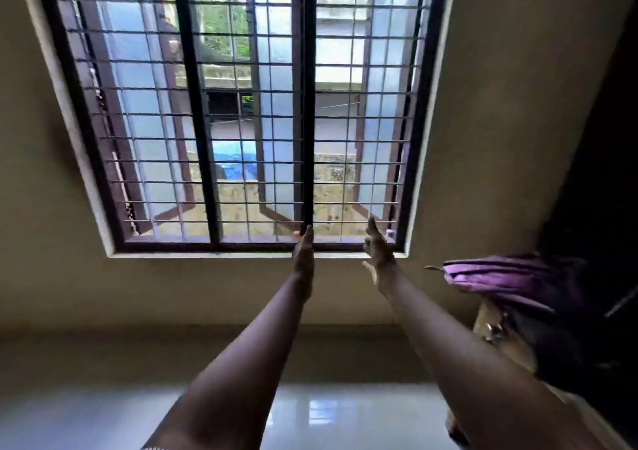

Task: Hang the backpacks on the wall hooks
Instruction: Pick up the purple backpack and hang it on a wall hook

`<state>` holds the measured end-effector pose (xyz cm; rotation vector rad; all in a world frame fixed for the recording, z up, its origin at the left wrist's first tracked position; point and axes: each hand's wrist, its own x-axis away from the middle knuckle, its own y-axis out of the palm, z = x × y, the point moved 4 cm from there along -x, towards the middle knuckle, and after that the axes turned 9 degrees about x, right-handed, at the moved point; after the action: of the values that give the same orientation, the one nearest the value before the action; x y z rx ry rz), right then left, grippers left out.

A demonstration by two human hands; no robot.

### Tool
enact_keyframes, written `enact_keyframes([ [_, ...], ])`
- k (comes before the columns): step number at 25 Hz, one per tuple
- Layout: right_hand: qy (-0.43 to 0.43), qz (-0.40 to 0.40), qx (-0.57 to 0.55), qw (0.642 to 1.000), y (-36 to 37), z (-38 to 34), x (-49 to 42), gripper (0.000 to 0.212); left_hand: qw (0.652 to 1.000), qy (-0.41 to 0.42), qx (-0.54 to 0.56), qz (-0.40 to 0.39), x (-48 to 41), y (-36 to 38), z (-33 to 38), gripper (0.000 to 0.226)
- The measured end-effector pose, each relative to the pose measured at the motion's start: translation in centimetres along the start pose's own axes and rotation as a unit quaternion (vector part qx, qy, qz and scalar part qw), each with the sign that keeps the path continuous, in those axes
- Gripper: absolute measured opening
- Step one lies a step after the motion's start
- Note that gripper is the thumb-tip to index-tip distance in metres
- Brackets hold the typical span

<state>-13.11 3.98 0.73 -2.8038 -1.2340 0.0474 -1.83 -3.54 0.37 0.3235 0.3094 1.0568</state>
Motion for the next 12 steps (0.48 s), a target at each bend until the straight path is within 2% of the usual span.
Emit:
enact_keyframes([
  [5,0.061,0.15,-0.032,0.986,-14.5,3.0,1.0,0.068,0.979,-0.085,-0.078,-0.166,1.5,12.5,-9.2,0.056],
  [9,0.073,0.25,-0.055,0.964,-24.0,4.9,0.5,0.066,0.959,-0.116,-0.091,-0.244,1.9,21.9,-14.9,0.052],
  [12,0.071,0.309,0.008,0.948,-30.9,6.6,-0.8,0.056,0.933,-0.155,-0.102,-0.31,0.4,27.9,-19.9,0.049],
])
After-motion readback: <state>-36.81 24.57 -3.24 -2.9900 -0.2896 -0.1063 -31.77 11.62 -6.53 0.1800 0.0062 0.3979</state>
